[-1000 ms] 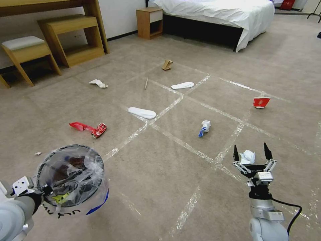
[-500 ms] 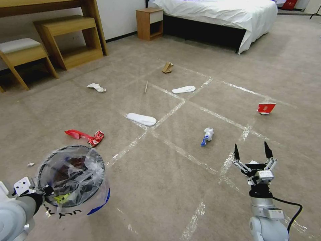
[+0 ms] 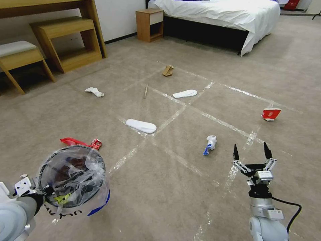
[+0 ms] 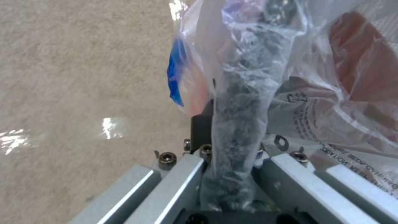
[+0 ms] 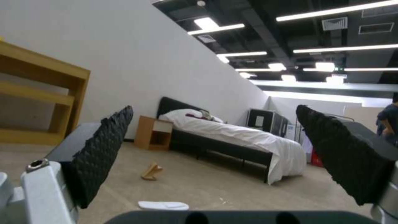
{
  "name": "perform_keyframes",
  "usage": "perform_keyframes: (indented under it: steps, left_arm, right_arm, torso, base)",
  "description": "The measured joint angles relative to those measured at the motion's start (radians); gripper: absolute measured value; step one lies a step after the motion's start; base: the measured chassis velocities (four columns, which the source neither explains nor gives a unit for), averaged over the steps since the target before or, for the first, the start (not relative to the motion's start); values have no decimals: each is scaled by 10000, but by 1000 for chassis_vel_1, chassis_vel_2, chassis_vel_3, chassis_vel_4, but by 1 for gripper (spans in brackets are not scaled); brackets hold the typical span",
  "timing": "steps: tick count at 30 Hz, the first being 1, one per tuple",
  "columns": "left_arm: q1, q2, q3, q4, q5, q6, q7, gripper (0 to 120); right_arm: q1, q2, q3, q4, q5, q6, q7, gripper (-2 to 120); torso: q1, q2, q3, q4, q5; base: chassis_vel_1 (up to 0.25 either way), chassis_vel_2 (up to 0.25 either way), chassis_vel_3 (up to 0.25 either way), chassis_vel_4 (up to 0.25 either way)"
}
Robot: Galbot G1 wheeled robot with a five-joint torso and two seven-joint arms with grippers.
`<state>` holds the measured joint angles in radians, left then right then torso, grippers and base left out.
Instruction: Pick up the trash bin and place the garbage on the floor into it.
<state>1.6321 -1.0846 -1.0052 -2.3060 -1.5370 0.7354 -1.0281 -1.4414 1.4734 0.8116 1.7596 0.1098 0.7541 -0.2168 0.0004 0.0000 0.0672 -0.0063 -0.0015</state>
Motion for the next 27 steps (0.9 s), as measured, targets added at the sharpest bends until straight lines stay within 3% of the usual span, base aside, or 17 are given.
perform_keyframes:
  steps: [19, 27]
  left_arm:
    - [133, -99, -28, -221, 48, 0, -9, 0]
    - [172, -106, -32, -280, 53, 0, -17, 0]
  right_arm:
    - [-2, 8, -13, 26, -16, 46, -58, 100]
    - [38, 1, 51, -181, -432, 232, 353, 100]
  torso:
    - [0, 0, -1, 2, 2]
    - [1, -1, 3, 0, 2]
  base:
    - [-134, 138, 129, -137]
    - [-134, 128, 121, -122]
